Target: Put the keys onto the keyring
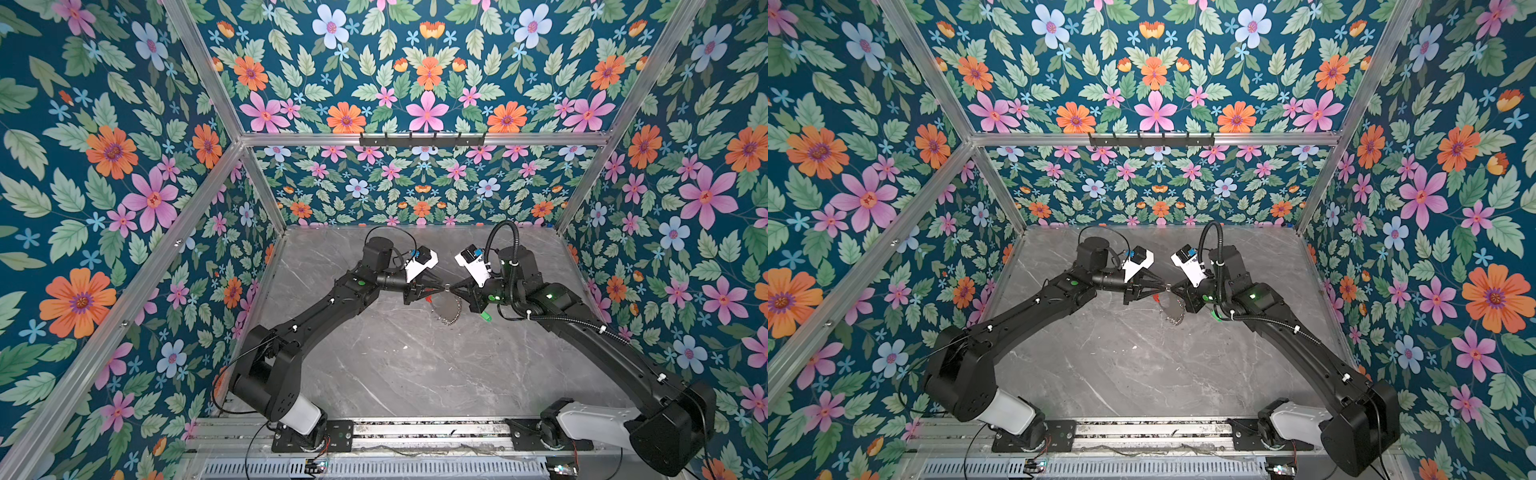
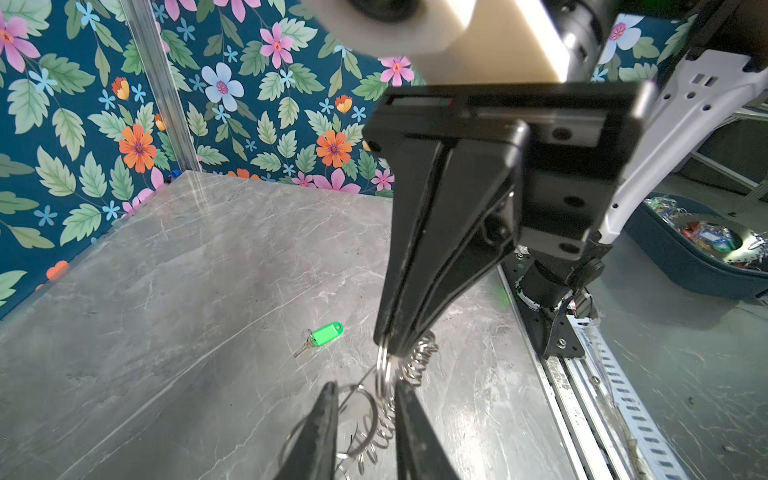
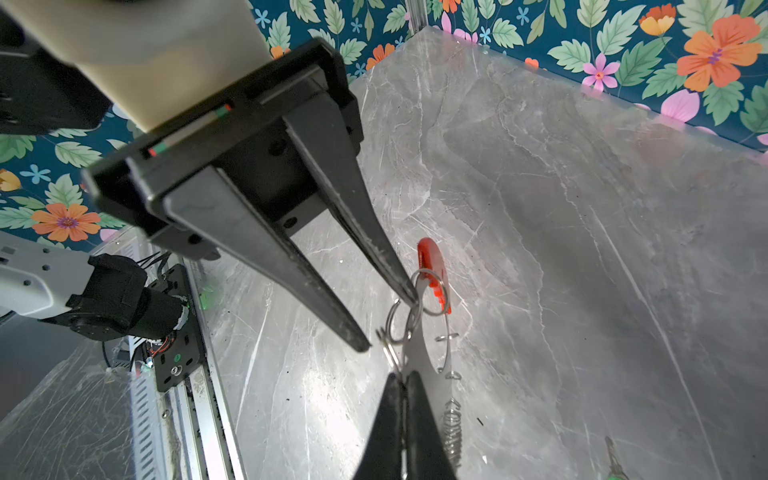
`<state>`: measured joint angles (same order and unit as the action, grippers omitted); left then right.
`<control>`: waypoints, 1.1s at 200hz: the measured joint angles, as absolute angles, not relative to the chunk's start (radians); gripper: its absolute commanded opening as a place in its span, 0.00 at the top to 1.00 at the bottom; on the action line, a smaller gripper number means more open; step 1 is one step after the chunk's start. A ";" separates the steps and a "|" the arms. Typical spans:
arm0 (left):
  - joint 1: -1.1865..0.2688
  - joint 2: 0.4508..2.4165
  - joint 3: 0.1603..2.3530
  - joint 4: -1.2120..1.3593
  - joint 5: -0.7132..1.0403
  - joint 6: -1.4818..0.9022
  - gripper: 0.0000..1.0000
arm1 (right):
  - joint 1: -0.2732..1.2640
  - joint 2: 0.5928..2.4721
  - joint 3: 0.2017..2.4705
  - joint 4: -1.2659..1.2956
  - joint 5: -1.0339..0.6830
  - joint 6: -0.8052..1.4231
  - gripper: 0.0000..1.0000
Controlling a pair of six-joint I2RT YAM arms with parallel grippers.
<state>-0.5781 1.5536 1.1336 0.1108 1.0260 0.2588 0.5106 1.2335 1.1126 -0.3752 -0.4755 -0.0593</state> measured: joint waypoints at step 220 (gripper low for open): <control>-0.590 1.538 0.894 0.732 0.950 -0.200 1.00 | 0.469 1.148 0.991 -0.258 -0.265 0.121 0.72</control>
<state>-0.5903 1.5375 0.8936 0.7322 0.9504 -0.2005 0.4690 1.1484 0.9905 -0.2581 -0.2646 0.1215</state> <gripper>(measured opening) 0.050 0.285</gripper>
